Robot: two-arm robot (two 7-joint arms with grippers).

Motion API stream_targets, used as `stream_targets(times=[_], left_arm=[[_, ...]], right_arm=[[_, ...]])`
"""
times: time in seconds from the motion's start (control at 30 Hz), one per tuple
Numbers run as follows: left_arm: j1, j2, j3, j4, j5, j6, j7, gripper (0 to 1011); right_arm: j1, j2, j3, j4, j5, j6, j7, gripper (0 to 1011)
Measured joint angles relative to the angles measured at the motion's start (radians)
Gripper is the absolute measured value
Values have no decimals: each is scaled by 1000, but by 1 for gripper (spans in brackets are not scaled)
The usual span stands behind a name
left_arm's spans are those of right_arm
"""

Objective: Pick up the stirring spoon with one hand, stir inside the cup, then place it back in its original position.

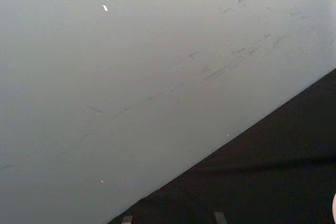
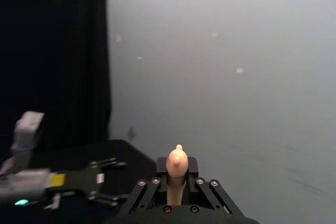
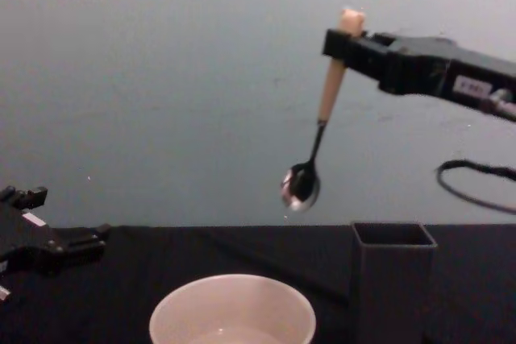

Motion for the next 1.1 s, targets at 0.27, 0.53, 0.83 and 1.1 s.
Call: stream_targets(times=[0.27,0.53,0.83,1.1], left_arm=[[0,0,0,0,0,0,0,1001],[0,0,0,0,0,0,0,1001],[0,0,0,0,0,0,0,1001],[0,0,0,0,0,0,0,1001]], right_arm=[[24,-5,-80,57,-35,-39,57,212],[35,-29,-127,119,-98,-56,38,212],[43,-83,-156,221,-190,-102,3,212],[42,-106,-156,255,-204,-112,12,212]])
